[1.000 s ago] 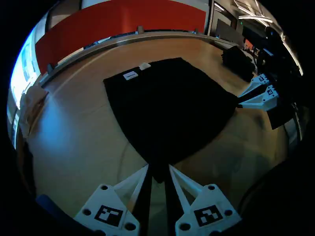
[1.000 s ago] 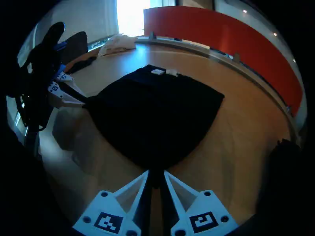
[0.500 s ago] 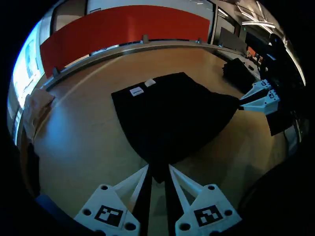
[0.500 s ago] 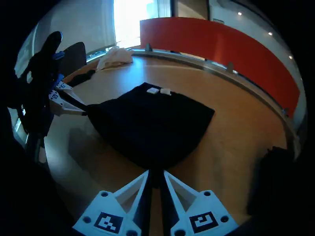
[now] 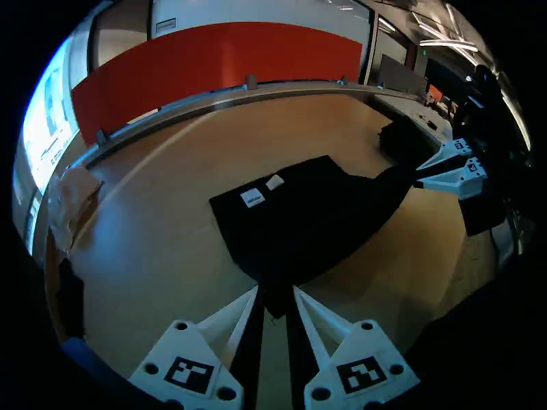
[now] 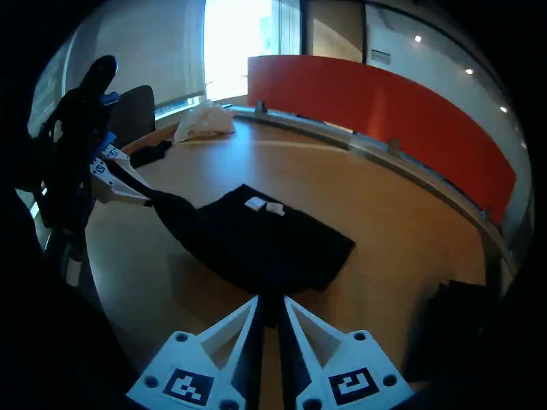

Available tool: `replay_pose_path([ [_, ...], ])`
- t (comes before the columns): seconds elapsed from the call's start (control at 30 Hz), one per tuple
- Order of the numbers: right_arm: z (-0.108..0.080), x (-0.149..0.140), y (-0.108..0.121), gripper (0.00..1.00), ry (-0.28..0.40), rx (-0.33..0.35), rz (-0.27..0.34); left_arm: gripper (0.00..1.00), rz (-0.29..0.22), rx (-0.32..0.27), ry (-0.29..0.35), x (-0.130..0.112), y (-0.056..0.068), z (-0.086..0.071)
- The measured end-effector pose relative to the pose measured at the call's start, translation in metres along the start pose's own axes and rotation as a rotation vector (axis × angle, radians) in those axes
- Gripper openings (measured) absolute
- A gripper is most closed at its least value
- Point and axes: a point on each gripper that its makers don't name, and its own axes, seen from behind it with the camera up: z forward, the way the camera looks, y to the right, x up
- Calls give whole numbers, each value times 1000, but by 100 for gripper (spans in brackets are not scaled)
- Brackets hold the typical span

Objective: Fold towel

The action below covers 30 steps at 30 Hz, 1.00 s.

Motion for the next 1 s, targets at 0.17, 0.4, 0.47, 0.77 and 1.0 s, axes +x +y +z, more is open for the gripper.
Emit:
replay_pose_path([
  [0.17, -13, 11, -2, 11, 15, 4, 2, 19, -5, -4, 9, 9, 2, -14],
  [0.4, -25, 19, -7, 11, 25, 9, -5, 19, -10, -8, 13, 16, 5, -29],
  [0.47, -28, 20, -8, 11, 26, 10, -7, 19, -12, -11, 12, 17, 6, -32],
  [0.77, -38, 20, -15, 11, 28, 17, 5, 19, -29, -25, 8, 14, 14, -43],
  [1.0, -37, 18, -15, 11, 22, 18, 4, 19, -29, -23, 7, 13, 15, -41],
])
